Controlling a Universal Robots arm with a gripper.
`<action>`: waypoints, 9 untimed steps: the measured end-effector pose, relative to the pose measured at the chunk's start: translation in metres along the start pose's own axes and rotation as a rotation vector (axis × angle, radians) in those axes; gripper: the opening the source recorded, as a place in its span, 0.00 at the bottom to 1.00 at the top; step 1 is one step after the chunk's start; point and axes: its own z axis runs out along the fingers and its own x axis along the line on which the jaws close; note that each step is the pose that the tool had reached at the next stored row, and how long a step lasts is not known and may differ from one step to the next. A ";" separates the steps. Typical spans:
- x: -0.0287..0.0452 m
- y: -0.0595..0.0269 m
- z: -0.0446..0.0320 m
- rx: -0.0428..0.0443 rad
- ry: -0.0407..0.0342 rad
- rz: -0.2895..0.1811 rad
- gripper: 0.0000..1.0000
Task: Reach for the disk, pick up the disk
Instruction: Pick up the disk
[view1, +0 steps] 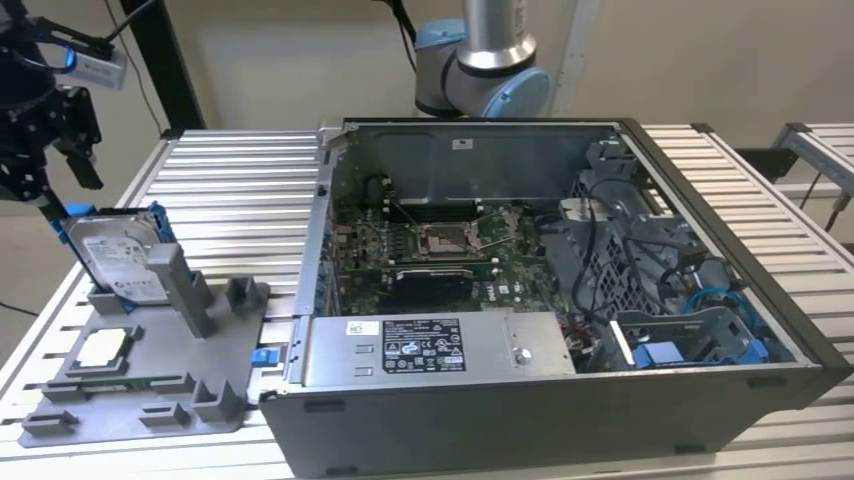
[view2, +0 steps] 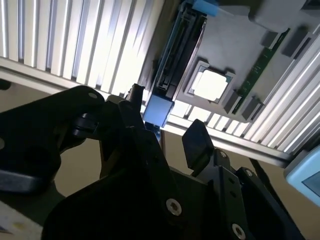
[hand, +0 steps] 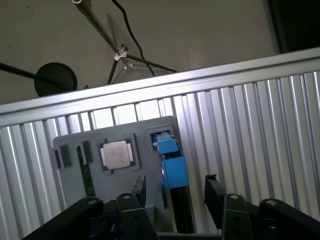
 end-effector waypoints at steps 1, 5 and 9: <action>0.0000 0.0000 0.0018 -0.0001 0.0001 -0.003 1.00; 0.0000 -0.0002 0.0091 -0.0001 0.0004 -0.012 1.00; 0.0002 0.0003 0.0165 -0.0003 -0.0002 -0.019 1.00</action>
